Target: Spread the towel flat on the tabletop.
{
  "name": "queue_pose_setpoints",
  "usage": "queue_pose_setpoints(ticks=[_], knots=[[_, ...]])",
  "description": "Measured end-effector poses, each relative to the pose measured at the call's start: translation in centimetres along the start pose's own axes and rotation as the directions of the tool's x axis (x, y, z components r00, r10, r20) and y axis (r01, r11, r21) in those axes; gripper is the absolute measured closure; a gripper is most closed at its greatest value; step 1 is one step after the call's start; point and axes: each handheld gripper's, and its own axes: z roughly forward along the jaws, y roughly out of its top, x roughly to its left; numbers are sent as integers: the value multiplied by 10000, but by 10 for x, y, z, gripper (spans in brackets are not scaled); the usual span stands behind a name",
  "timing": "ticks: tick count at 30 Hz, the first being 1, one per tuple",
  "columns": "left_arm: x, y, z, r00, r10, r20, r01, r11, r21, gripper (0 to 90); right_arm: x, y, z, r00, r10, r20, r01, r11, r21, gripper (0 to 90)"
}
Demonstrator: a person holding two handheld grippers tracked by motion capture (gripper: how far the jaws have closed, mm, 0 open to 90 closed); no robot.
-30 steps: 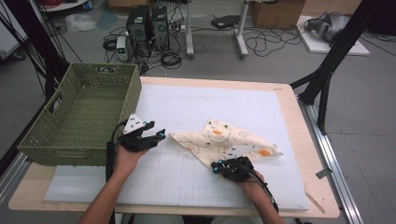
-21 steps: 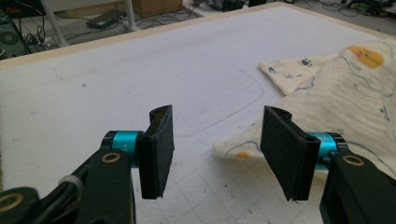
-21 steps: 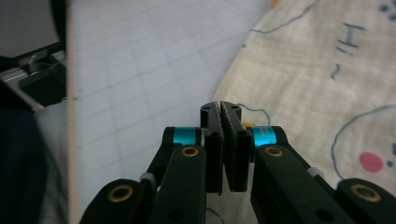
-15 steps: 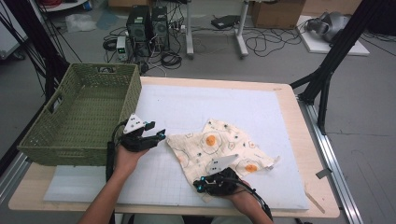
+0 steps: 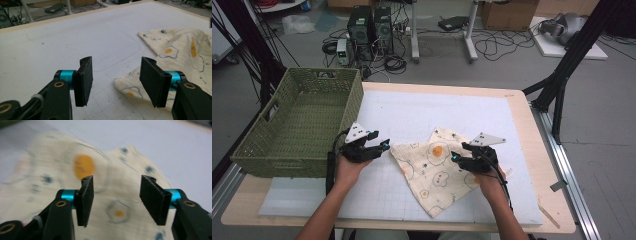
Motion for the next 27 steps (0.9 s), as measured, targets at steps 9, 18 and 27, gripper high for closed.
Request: queue_pose_setpoints(ticks=[9, 18, 27], knots=[[-1, -1, 1, 10000, -39, 23, 39, 10000, 22, 440, 4, -18, 19, 9979, -494, -422, 546, 9897, 1320, 839], [-1, -2, 0, 10000, -40, -42, 41, 10000, 72, 441, 15, -37, -13, 9918, -1008, -784, 1118, 9823, 1502, 872], [-2, -2, 3, 10000, -5, 69, 5, 10000, 70, 439, 13, -19, -33, 9956, -920, -200, 929, 9943, 516, 616]])
